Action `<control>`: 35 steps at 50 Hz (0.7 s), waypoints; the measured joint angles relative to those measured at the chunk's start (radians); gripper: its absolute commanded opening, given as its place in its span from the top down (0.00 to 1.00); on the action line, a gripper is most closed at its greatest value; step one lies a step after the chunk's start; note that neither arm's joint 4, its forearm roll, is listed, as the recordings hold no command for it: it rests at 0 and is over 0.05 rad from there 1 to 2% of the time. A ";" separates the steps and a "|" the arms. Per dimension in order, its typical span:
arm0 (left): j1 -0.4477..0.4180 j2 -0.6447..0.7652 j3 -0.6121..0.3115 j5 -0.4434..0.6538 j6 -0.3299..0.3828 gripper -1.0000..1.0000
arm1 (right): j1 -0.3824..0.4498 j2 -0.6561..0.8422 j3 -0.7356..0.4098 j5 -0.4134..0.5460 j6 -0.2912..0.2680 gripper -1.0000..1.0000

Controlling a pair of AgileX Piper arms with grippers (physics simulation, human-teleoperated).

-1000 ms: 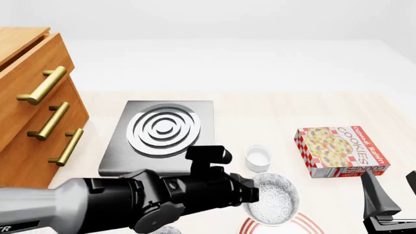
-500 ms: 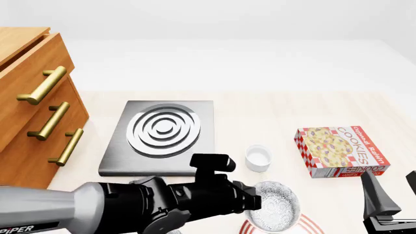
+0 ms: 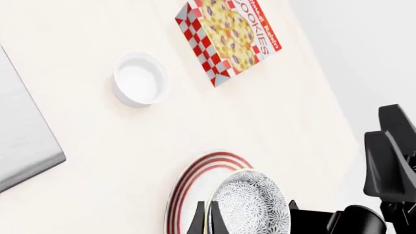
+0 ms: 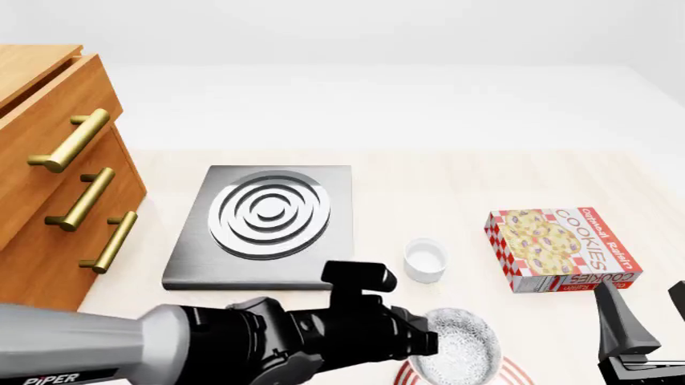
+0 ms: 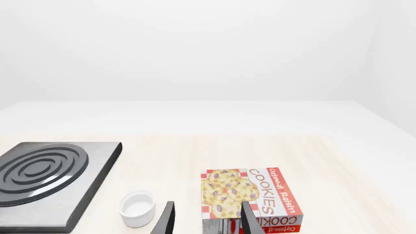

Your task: Pick the akita bowl on the wooden cabinet and place it on the plate.

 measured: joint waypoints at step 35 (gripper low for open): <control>-0.006 0.035 -0.005 -0.017 -0.011 1.00 | 0.000 0.000 0.000 0.000 0.000 0.00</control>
